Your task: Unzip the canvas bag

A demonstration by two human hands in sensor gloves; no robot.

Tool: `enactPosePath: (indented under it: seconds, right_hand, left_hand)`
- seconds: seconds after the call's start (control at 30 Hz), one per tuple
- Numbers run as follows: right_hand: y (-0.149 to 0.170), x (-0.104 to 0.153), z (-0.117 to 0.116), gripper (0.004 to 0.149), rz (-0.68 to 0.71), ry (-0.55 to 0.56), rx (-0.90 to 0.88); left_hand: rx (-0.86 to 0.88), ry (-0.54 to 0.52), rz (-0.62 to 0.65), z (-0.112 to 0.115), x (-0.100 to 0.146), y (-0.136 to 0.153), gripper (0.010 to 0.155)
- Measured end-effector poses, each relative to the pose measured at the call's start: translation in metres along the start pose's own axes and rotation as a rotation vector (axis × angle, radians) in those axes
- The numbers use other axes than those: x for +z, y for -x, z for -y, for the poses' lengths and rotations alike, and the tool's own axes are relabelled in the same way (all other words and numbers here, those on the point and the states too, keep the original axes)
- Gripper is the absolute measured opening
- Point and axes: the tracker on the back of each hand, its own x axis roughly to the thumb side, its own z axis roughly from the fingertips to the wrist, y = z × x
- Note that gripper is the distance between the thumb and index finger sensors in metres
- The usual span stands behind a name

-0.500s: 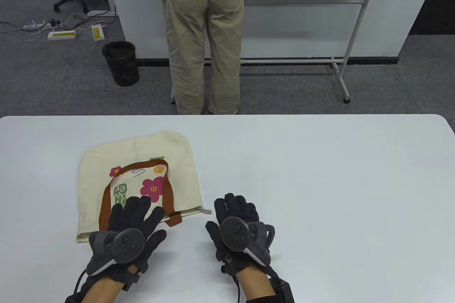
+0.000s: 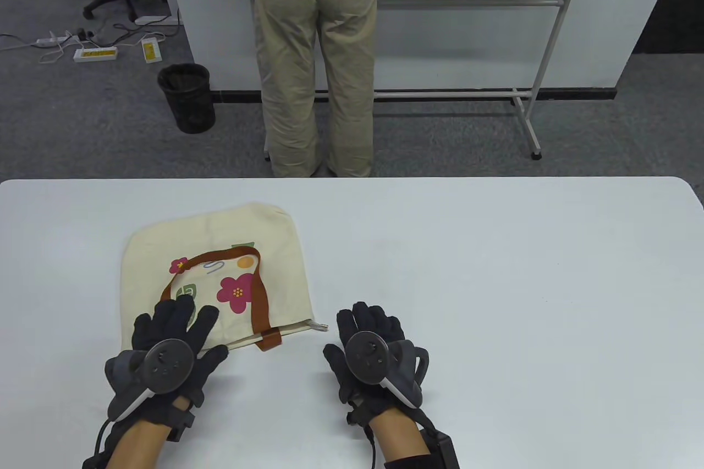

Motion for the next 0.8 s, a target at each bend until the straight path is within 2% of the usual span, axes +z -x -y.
enactPosePath:
  seconds: [0.23, 0.33, 0.43, 0.67, 0.8]
  right_hand:
    - [0.000, -0.001, -0.002, 0.069, -0.004, -0.025, 0.002]
    - [0.000, -0.001, -0.002, 0.069, -0.006, -0.034, -0.003]
    - [0.000, 0.000, -0.003, 0.069, -0.011, -0.045, -0.005]
    - [0.006, -0.001, -0.002, 0.068, -0.032, -0.061, -0.019]
    - [0.009, -0.001, -0.002, 0.068, -0.041, -0.066, -0.026]
  left_hand:
    - [0.050, 0.071, -0.273, 0.008, 0.001, 0.065, 0.075]
    - [0.131, 0.072, -0.355, 0.013, 0.006, 0.089, 0.075]
    - [0.176, 0.128, -0.426, 0.021, 0.009, 0.108, 0.075]
    - [0.221, 0.298, -0.533, 0.043, 0.012, 0.125, 0.073]
    - [0.204, 0.285, -0.550, 0.049, 0.012, 0.126, 0.066]
